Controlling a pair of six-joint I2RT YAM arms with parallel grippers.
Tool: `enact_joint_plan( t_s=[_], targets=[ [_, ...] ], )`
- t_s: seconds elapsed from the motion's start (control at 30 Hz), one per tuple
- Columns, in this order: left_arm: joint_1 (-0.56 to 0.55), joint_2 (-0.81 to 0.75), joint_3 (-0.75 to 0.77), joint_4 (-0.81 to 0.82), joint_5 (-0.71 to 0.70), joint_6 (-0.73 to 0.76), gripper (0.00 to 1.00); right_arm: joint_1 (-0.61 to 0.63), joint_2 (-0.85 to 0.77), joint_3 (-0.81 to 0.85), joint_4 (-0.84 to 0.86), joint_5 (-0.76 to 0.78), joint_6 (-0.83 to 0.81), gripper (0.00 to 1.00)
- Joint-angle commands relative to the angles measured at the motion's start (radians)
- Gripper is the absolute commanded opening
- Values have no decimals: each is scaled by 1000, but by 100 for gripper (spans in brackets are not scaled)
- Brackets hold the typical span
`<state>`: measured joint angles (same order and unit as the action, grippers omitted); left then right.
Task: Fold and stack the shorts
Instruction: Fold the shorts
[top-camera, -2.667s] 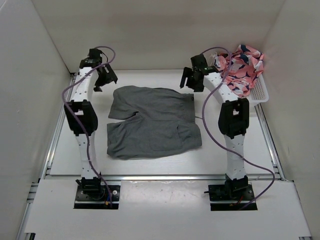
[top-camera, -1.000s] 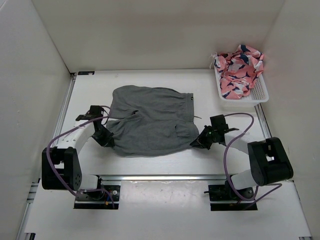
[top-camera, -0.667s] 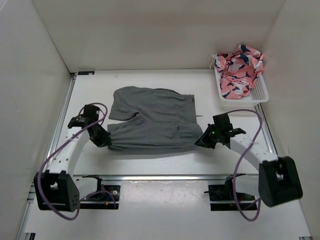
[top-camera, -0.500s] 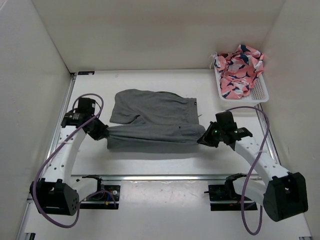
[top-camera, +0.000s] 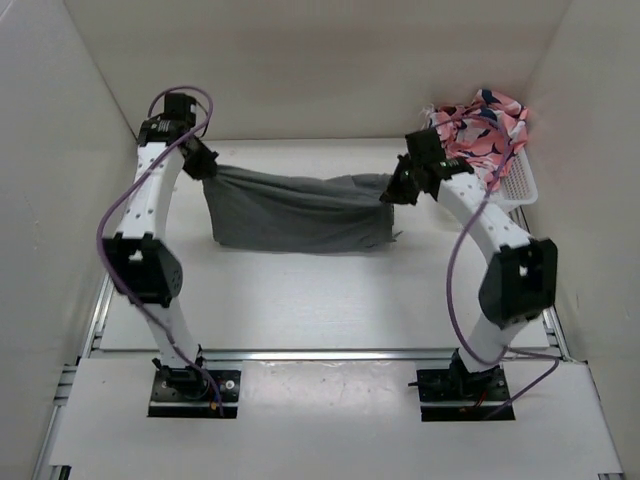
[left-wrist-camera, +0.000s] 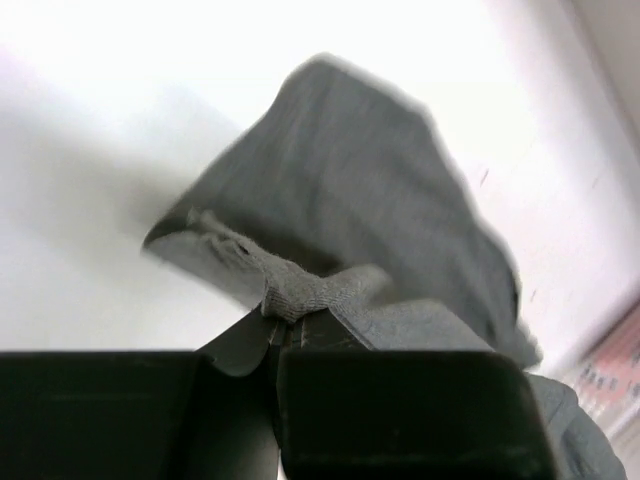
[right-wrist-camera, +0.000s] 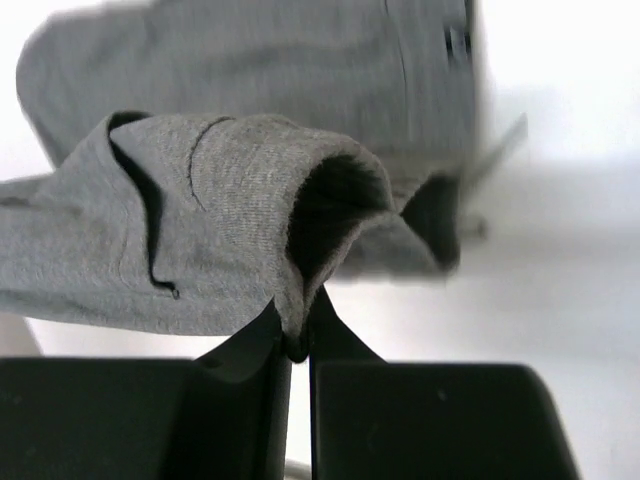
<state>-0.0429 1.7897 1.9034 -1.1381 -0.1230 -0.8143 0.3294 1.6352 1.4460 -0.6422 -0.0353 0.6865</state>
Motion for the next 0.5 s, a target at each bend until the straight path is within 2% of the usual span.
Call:
enact_joint_plan(
  t_s=[0.0,0.1,0.13,0.17,0.2,0.23,0.27,0.3,0.33,0.4,0.47],
  targets=[
    [15,172,230,-12,-66,33,10,-15,181,180,-48,63,-65,0],
    [15,377,435,-12,-41,44,12,-24,339,348,-63,63,-52,1],
    [24,426,485,-12,-3,59,23,-35,375,385,-63,63,-51,6],
    [25,526,534,1,23,73,41,-46,449,471,-63,43,-41,12],
    [25,572,631,1,46,101,63,-46,478,512,-79,43,-32,20],
    [25,611,673,1,106,118,89,-46,514,545,-91,32,-31,28],
    [25,664,710,1,132,136,100,-46,514,588,-102,32,-31,38],
    [25,665,735,1,146,154,100,-46,514,588,-102,32,-31,51],
    [25,665,720,-9,146,184,100,-46,484,574,-102,66,-44,59],
    [25,572,628,35,137,214,100,-35,444,495,-90,80,-44,59],
    [25,498,466,64,103,224,100,-35,379,388,-59,92,-44,57]
  ],
)
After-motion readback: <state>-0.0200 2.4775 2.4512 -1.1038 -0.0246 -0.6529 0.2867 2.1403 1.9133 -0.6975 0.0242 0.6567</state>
